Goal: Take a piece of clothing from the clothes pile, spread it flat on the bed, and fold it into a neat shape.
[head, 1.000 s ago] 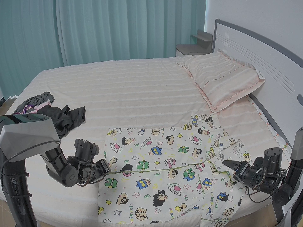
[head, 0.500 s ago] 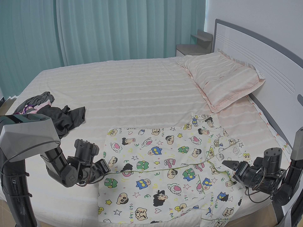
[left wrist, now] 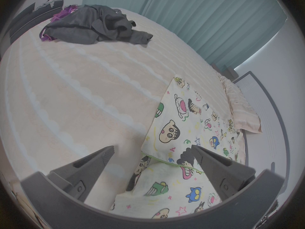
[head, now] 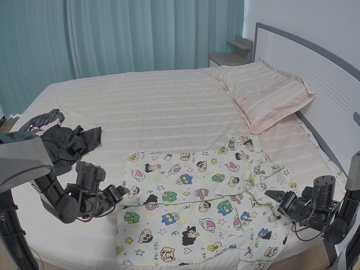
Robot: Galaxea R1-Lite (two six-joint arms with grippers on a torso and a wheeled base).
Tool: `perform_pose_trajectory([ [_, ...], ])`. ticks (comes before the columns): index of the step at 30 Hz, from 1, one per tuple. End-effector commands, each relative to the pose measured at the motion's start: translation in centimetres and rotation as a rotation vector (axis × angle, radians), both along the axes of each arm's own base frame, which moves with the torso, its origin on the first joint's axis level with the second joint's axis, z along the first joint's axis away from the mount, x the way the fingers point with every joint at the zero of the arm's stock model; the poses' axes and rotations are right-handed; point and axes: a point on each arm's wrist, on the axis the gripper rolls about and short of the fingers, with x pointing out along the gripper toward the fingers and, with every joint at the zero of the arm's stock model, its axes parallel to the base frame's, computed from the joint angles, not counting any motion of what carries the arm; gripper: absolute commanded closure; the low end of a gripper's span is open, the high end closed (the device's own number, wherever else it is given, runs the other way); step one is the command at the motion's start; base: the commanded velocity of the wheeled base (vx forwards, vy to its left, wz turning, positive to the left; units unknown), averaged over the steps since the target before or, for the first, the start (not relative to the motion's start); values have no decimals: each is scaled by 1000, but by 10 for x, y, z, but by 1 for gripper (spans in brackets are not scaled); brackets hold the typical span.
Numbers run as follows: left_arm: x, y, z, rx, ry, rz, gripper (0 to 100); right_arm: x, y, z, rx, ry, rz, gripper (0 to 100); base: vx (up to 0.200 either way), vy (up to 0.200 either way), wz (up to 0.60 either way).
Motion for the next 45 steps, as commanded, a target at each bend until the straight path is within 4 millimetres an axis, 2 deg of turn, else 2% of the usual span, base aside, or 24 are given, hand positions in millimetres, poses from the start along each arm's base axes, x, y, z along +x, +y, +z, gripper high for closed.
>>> perform_pose_trajectory([
  [1,-27,14,33,-47,-66,39,0,-4,-2,-1,-12,13,-13,0,0,0,0],
  [5,-56,13,44,-122,-63,23,0,-4,-3,-1,-26,7,-41,0,0,0,0],
  [10,-83,5,44,-193,-10,-28,0,-3,-3,-1,-28,8,-45,0,-40,0,0],
  [16,-106,-3,33,-184,64,-84,0,-3,-4,-1,-28,7,-50,0,-200,0,0],
  [21,-115,-6,24,-161,118,-112,0,-3,-4,-1,-27,5,-50,0,-200,0,0],
  [28,-123,-17,8,-113,200,-169,0,-3,-4,0,-27,3,-52,0,-57,0,0],
  [36,-118,-21,-3,-94,217,-169,0,-4,-5,3,-25,-10,-53,0,0,0,0],
  [45,-107,-40,-37,12,170,-157,0,-4,-5,2,-26,-7,-56,0,0,0,0],
])
